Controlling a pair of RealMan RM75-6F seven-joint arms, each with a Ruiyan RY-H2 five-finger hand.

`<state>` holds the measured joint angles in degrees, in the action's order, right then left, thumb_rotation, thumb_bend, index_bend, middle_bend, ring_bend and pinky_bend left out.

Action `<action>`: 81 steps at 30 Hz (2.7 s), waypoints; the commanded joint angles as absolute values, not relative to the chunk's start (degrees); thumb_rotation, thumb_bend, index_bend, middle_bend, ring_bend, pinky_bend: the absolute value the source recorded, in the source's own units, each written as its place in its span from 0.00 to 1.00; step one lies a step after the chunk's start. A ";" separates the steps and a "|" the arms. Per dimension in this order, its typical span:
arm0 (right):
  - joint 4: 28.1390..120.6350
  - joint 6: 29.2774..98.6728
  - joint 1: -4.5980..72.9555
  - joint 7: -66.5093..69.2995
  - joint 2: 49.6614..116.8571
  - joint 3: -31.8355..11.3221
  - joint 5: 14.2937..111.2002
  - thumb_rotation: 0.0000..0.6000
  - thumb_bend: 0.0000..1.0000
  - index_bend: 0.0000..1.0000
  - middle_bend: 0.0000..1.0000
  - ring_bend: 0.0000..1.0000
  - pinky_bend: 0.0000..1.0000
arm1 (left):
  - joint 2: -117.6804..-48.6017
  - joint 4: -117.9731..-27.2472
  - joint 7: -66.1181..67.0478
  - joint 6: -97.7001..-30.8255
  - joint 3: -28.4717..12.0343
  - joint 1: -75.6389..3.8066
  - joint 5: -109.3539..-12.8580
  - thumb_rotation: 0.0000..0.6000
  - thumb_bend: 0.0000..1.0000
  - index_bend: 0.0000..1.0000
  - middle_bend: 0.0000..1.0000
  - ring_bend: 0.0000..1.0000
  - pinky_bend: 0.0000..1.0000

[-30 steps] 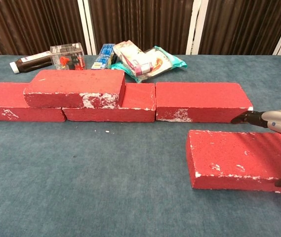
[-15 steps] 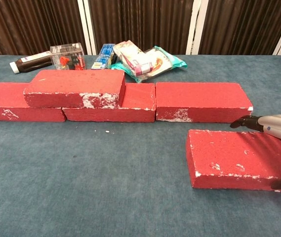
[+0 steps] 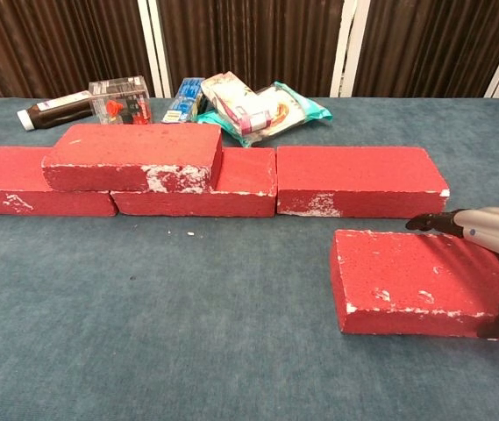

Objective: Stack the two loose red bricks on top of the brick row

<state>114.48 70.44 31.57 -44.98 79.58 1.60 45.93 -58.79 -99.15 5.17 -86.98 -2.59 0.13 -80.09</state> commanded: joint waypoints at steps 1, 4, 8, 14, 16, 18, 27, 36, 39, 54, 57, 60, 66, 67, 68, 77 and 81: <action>114.37 70.59 31.55 -44.88 79.77 1.66 46.21 1.00 0.11 0.09 0.17 0.06 0.00 | -58.83 -99.22 5.16 -87.01 -2.61 0.15 -80.08 1.00 0.21 0.00 0.00 0.00 0.00; 114.11 70.74 31.54 -44.84 79.99 1.73 46.37 1.00 0.17 0.12 0.18 0.07 0.00 | -58.78 -99.31 5.29 -86.94 -2.56 0.17 -80.04 1.00 0.21 0.00 0.00 0.00 0.00; 114.07 70.87 31.57 -44.90 80.12 1.80 46.41 1.00 0.20 0.15 0.18 0.07 0.00 | -58.72 -99.40 5.29 -86.67 -2.52 0.10 -79.95 1.00 0.21 0.00 0.00 0.00 0.00; 113.91 70.89 31.49 -44.69 80.09 2.09 47.08 1.00 0.23 0.20 0.20 0.08 0.00 | -58.66 -99.64 5.48 -86.68 -2.42 0.14 -80.05 1.00 0.21 0.00 0.00 0.00 0.00; 113.83 70.79 31.48 -44.62 80.11 2.24 47.38 1.00 0.25 0.22 0.21 0.09 0.00 | -58.64 -99.68 5.48 -86.69 -2.36 0.17 -80.14 1.00 0.21 0.00 0.00 0.00 0.00; 113.68 70.71 31.47 -44.44 80.16 2.28 47.70 1.00 0.29 0.23 0.23 0.10 0.00 | -58.61 -99.74 5.51 -86.61 -2.32 0.16 -80.12 1.00 0.21 0.00 0.00 0.00 0.00; 114.15 70.82 31.24 -42.75 79.76 1.70 49.51 1.00 0.36 0.27 0.26 0.13 0.00 | -58.57 -100.00 5.67 -86.37 -2.27 0.11 -79.98 1.00 0.21 0.00 0.00 0.00 0.00; 119.56 73.02 33.10 -45.29 77.75 -1.51 51.96 1.00 0.37 0.29 0.27 0.14 0.00 | -58.38 -100.13 5.73 -86.07 -2.25 0.07 -79.70 1.00 0.21 0.00 0.00 0.00 0.00; 120.46 73.32 34.69 -47.03 77.80 -3.70 51.35 1.00 0.37 0.29 0.26 0.14 0.00 | -58.29 -100.18 5.56 -86.03 -2.28 0.09 -79.55 1.00 0.20 0.00 0.00 0.00 0.00; 109.66 74.34 52.56 -60.61 85.34 -21.11 27.53 1.00 0.38 0.31 0.27 0.14 0.00 | -58.12 -99.88 4.86 -85.39 -2.65 -0.08 -78.39 1.00 0.20 0.00 0.00 0.00 0.00; 107.08 72.99 53.71 -60.43 85.00 -21.56 24.47 1.00 0.38 0.31 0.27 0.14 0.00 | -58.11 -99.99 4.97 -85.23 -2.65 -0.15 -78.30 1.00 0.20 0.00 0.00 0.00 0.00; 104.37 71.21 54.73 -59.86 85.08 -21.48 22.39 1.00 0.38 0.31 0.27 0.14 0.00 | -58.14 -100.16 5.23 -85.15 -2.62 -0.18 -78.20 1.00 0.20 0.00 0.00 0.00 0.00; 99.55 67.33 56.91 -58.36 86.62 -20.33 20.79 1.00 0.38 0.32 0.26 0.14 0.00 | -58.16 -100.31 5.69 -85.05 -2.67 -0.21 -77.83 1.00 0.20 0.00 0.00 0.00 0.00; 98.94 66.88 57.25 -58.02 87.00 -20.24 20.78 1.00 0.38 0.32 0.26 0.14 0.00 | -58.18 -100.31 5.78 -85.00 -2.69 -0.22 -77.70 1.00 0.20 0.00 0.00 0.00 0.00; 98.32 66.49 57.59 -57.68 87.40 -20.17 20.82 1.00 0.38 0.32 0.26 0.14 0.00 | -58.19 -100.34 5.85 -84.92 -2.70 -0.25 -77.58 1.00 0.20 0.00 0.00 0.00 0.00; 94.16 64.98 61.03 -57.12 90.03 -19.57 18.33 1.00 0.38 0.32 0.26 0.14 0.00 | -58.36 -100.33 6.49 -84.41 -2.93 -0.50 -76.65 1.00 0.20 0.00 0.00 0.00 0.00; 92.94 64.56 62.05 -56.91 90.48 -19.78 16.39 1.00 0.38 0.32 0.26 0.14 0.00 | -58.37 -100.35 6.48 -84.52 -2.99 -0.49 -76.62 1.00 0.20 0.00 0.00 0.00 0.00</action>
<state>93.24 64.76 61.73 -57.03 90.31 -19.67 16.84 -58.37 -100.34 6.50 -84.52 -2.98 -0.49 -76.64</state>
